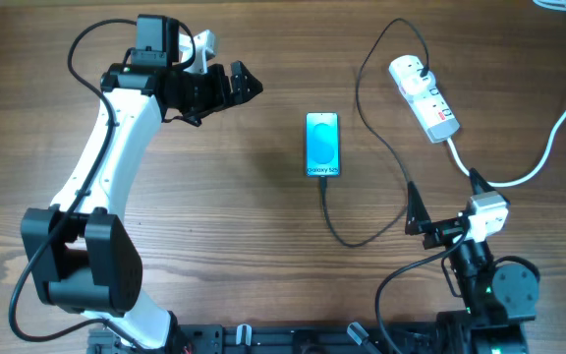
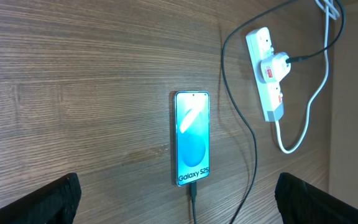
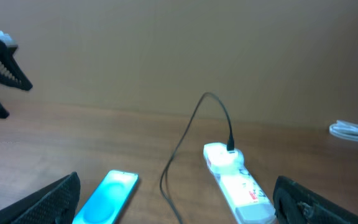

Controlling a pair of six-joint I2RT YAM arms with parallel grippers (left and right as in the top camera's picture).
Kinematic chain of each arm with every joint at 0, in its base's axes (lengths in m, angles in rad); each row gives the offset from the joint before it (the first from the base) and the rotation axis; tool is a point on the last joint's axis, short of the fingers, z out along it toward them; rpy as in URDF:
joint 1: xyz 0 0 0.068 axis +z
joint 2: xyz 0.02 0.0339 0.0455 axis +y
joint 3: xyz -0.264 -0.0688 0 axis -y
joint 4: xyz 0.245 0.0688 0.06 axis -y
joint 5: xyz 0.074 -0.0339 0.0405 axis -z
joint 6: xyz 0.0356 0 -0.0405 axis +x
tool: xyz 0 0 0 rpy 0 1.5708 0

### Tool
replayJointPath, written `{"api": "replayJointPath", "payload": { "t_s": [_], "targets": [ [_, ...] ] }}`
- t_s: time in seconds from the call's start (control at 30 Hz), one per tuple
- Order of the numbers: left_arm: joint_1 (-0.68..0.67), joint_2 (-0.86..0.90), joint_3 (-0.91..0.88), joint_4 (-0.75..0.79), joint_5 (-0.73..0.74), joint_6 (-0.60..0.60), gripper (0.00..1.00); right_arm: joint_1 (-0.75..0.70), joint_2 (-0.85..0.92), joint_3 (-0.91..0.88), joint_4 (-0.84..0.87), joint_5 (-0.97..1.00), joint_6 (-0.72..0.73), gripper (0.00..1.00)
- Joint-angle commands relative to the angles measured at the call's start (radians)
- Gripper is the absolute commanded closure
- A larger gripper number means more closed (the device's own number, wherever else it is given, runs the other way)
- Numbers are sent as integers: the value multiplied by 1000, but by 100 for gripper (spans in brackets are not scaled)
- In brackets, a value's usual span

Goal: Plug charger to phone and switch on socket

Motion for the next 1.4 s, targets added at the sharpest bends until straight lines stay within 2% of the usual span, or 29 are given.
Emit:
{"api": "replayJointPath", "payload": {
  "t_s": [0.0,0.13,0.37,0.47,0.7,0.83,1.37],
  "targets": [
    [0,6,-1,3,-3,24,0,-7,-63,-81,79,-23,-13,0],
    [0,6,-1,3,-3,24,0,-22,-85,-159,187,-24,-11,0],
    [0,6,-1,3,-3,24,0,-22,-85,-162,138,-13,-93,0],
    [0,6,-1,3,-3,24,0,-22,-85,-161,68,56,-47,0],
    [0,6,-1,3,-3,24,0,-23,-85,-161,67,132,-35,0],
    [0,6,-1,3,-3,24,0,-27,-85,-161,69,173,18,0],
    [0,6,-1,3,-2,24,0,-47,-85,-161,68,161,-10,0]
  ]
}}
